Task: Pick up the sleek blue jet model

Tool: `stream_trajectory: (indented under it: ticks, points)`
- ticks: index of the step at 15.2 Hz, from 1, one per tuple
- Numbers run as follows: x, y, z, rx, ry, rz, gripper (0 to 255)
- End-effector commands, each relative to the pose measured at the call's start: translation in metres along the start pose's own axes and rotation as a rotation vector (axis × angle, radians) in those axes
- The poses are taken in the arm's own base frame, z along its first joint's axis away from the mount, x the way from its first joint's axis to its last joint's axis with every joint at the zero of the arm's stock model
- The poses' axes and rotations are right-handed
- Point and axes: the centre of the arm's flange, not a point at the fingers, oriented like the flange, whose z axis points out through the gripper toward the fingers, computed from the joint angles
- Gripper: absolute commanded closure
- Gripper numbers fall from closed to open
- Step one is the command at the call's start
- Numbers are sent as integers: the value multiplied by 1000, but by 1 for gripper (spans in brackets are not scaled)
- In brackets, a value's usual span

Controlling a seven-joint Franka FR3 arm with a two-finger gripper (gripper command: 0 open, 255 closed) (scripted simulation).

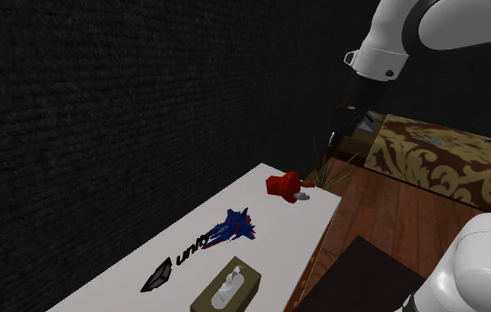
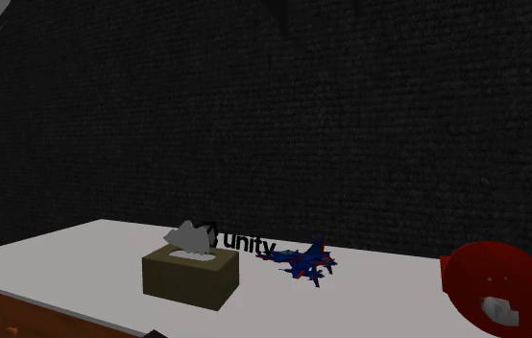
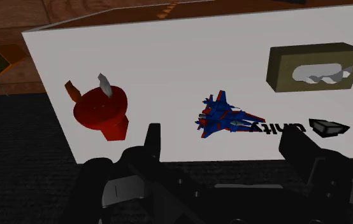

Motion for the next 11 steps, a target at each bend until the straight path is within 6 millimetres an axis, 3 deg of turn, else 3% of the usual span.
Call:
stream_trajectory:
  ticks: [1,11]
  points:
    - [0,0,0,0,0,0,0]
    - [41,-30,123,1,-25,8,0]
